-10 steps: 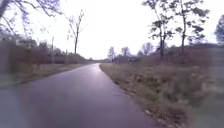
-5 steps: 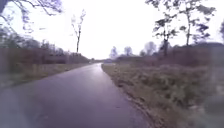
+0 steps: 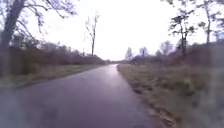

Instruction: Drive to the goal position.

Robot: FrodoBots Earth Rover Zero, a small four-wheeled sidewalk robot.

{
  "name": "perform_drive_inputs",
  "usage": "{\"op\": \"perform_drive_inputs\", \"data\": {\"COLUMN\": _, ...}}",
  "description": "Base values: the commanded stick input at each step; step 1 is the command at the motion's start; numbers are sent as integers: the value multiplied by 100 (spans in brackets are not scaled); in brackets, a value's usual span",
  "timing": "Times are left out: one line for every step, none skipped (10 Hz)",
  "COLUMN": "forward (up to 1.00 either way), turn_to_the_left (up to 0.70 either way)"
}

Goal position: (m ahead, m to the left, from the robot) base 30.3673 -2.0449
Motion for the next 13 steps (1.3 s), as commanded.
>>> {"op": "perform_drive_inputs", "data": {"forward": 100, "turn_to_the_left": 0}}
{"op": "perform_drive_inputs", "data": {"forward": 100, "turn_to_the_left": 0}}
{"op": "perform_drive_inputs", "data": {"forward": 100, "turn_to_the_left": 0}}
{"op": "perform_drive_inputs", "data": {"forward": 100, "turn_to_the_left": 0}}
{"op": "perform_drive_inputs", "data": {"forward": 100, "turn_to_the_left": 0}}
{"op": "perform_drive_inputs", "data": {"forward": 100, "turn_to_the_left": -20}}
{"op": "perform_drive_inputs", "data": {"forward": 100, "turn_to_the_left": -32}}
{"op": "perform_drive_inputs", "data": {"forward": 100, "turn_to_the_left": -6}}
{"op": "perform_drive_inputs", "data": {"forward": 100, "turn_to_the_left": 0}}
{"op": "perform_drive_inputs", "data": {"forward": 100, "turn_to_the_left": 0}}
{"op": "perform_drive_inputs", "data": {"forward": 100, "turn_to_the_left": 0}}
{"op": "perform_drive_inputs", "data": {"forward": 100, "turn_to_the_left": 0}}
{"op": "perform_drive_inputs", "data": {"forward": 100, "turn_to_the_left": 0}}
